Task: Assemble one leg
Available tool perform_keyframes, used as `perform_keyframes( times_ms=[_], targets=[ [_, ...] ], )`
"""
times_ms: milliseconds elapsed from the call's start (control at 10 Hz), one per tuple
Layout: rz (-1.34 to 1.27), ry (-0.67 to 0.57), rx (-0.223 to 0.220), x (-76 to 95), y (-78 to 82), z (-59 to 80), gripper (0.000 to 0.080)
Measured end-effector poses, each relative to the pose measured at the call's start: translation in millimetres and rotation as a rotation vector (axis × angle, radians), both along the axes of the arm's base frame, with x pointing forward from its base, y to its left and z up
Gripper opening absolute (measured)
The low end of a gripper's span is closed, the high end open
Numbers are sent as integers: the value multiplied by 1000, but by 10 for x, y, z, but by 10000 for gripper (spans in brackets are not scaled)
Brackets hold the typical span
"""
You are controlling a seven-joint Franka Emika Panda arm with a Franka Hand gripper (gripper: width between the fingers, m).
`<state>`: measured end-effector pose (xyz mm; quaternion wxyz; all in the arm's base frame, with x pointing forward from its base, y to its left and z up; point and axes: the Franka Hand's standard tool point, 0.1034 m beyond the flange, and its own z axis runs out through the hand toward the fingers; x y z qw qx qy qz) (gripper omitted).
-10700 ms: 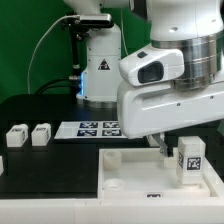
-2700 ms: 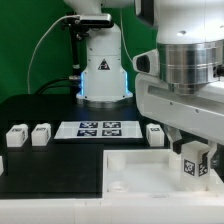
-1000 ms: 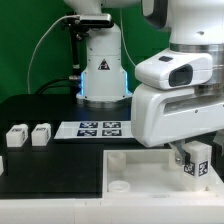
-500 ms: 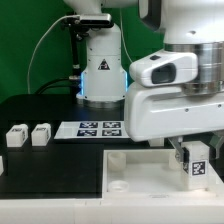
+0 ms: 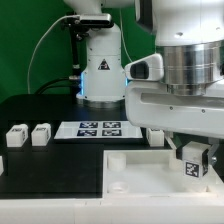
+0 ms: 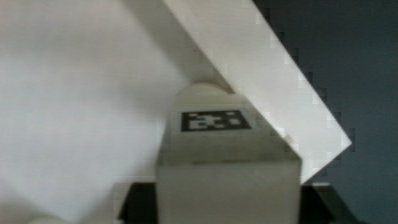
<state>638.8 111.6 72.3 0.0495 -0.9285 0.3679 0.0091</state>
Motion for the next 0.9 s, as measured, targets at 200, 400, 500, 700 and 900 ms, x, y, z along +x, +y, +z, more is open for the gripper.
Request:
perform_keyframes(
  times_ms=[200, 400, 500, 700, 900],
  targets=[
    [-264, 46, -2, 9, -6, 2, 294],
    [-283, 48, -2, 10, -7, 1, 294],
    [-253, 45, -2, 9, -5, 1, 370],
    [-123, 34, -2, 0, 41, 2, 506],
    [153, 7, -1, -4, 90, 11, 641]
  ],
)
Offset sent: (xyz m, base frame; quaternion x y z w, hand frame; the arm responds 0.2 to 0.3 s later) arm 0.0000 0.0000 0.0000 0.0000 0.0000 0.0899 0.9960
